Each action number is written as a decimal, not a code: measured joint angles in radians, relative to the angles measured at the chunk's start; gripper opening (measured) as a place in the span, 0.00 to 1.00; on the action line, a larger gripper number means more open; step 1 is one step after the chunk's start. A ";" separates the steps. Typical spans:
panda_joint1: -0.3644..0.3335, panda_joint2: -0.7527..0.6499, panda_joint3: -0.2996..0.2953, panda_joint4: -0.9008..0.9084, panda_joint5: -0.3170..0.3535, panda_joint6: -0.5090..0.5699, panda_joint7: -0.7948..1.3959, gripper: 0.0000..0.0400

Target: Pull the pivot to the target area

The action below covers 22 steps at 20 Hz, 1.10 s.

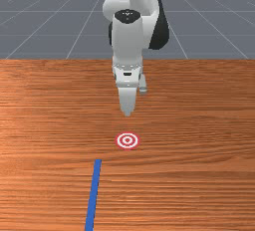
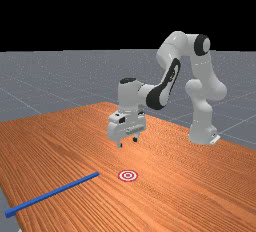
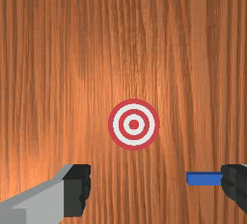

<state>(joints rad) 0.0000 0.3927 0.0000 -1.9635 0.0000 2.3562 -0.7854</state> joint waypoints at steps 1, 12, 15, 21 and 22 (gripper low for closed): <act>0.000 0.000 0.000 0.000 0.000 0.000 0.000 0.61; 0.000 -0.011 0.002 -0.022 0.004 0.004 -0.001 0.00; -0.006 -0.007 0.008 -0.029 0.001 0.025 -0.037 0.00; -0.049 0.056 0.053 -0.064 -0.026 0.118 -0.265 0.00; -0.060 0.039 0.065 -0.094 -0.036 0.130 -0.328 0.00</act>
<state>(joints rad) -0.0604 0.4314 0.0647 -2.0571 -0.0360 2.4861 -1.1138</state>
